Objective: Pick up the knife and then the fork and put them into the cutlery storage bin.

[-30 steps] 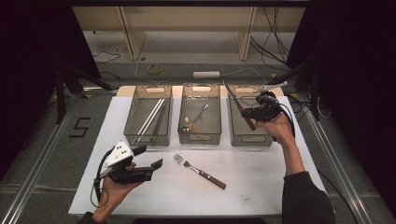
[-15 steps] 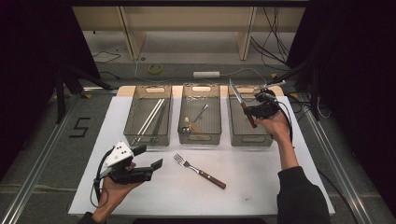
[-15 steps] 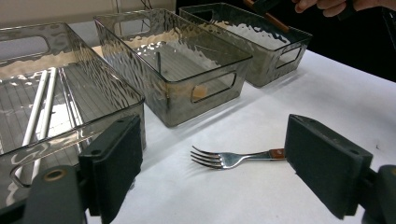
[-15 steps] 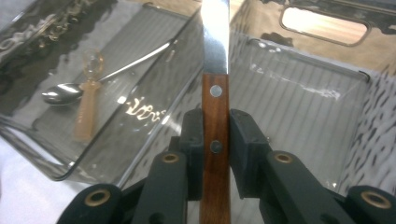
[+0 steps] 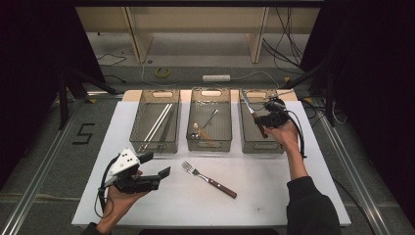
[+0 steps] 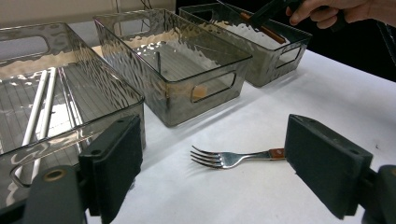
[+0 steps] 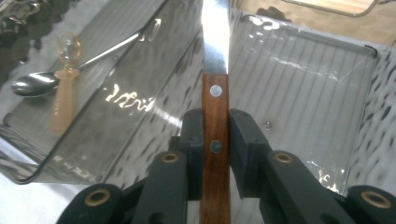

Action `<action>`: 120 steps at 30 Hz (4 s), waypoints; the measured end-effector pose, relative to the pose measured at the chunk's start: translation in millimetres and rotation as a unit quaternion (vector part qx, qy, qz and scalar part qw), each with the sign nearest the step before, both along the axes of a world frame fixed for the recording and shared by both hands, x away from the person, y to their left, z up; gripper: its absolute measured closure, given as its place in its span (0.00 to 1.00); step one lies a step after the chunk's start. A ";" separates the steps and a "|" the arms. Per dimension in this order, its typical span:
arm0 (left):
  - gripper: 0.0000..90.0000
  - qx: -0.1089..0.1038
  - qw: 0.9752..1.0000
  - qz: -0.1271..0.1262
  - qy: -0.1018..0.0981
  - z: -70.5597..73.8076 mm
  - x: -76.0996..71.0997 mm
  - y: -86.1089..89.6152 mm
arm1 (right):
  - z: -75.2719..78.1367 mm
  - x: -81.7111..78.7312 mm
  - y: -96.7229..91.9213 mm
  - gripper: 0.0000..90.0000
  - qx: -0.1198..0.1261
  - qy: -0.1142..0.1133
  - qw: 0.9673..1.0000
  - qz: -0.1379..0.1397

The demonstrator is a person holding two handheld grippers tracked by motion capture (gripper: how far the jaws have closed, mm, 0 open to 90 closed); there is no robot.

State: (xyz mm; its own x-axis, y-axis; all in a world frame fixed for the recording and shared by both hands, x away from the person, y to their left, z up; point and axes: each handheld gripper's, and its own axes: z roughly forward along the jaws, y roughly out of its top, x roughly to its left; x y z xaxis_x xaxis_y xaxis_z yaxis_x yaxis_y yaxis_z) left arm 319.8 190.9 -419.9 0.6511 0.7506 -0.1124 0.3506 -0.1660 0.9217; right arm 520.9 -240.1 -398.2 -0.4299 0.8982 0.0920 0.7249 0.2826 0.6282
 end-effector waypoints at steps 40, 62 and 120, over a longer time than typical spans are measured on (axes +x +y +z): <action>0.21 0.001 1.000 0.000 -0.001 -0.3 -0.6 -0.1 | 14.5 -33.4 16.4 0.43 0.023 -0.021 0.997 0.076; 0.21 0.002 1.000 0.000 -0.002 -0.2 -1.1 -0.3 | 28.9 -84.2 42.5 0.22 0.049 -0.054 0.989 0.126; 0.17 -0.012 1.000 -0.004 -0.005 1.4 -2.6 0.7 | -27.8 -143.1 114.2 0.40 -0.087 0.055 0.944 0.313</action>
State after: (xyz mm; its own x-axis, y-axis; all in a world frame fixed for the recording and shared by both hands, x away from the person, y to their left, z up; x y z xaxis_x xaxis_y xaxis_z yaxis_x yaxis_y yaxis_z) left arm 317.2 191.5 -418.5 0.6591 0.7418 -0.1239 0.3392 -0.1461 0.9293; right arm 377.8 -125.9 -426.0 -0.8781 0.4767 0.0415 0.4398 0.7698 0.4626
